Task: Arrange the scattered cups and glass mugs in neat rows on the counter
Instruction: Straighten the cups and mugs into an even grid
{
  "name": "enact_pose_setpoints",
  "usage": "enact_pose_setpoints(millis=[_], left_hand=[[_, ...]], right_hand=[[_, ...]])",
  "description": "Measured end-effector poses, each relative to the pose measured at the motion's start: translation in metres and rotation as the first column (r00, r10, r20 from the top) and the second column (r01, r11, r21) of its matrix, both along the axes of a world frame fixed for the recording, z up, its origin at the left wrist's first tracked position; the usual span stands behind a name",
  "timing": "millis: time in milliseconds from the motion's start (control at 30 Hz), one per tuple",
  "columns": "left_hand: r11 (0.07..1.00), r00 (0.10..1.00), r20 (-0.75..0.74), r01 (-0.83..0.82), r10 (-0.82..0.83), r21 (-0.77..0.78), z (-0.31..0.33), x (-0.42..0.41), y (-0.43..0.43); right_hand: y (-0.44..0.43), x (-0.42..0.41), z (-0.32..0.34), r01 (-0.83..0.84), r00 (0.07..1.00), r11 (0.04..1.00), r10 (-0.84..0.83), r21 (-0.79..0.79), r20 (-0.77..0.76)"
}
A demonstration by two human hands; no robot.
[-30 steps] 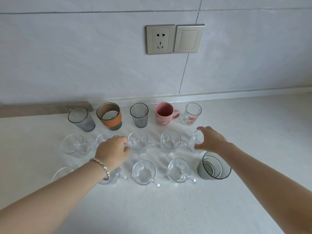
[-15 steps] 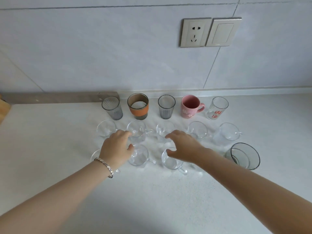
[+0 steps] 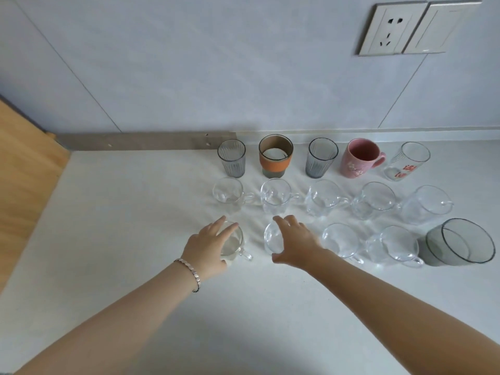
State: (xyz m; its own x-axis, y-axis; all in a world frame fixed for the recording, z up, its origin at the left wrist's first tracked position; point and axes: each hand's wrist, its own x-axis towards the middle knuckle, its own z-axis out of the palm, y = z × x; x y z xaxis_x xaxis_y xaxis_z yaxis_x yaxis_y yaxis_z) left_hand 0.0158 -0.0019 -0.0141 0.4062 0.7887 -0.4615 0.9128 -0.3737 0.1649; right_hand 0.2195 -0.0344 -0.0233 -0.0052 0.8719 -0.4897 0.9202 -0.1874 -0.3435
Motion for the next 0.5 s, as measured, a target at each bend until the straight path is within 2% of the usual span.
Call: enact_pose_setpoints(millis=[133,300,400,500], left_hand=[[0.999,1.000,0.017,-0.016,0.016,0.047,-0.002,-0.005,0.005],[0.965,0.960,0.106,-0.261,0.257,0.016,-0.007,-0.006,0.004],[0.939,0.924,0.171,-0.342,0.342,-0.031,-0.009,-0.005,0.004],[0.935,0.916,0.189,-0.350,0.353,-0.049,-0.011,-0.005,0.004]], right_hand=[[-0.009,-0.002,0.000,-0.066,0.997,0.998,0.065,-0.024,-0.032],[-0.012,-0.005,-0.003,-0.076,0.996,0.997,0.076,0.005,-0.039],[-0.011,-0.009,-0.005,-0.037,0.998,0.999,0.038,0.020,-0.048],[-0.010,-0.015,-0.007,0.046,0.997,0.998,-0.043,0.041,-0.062]])
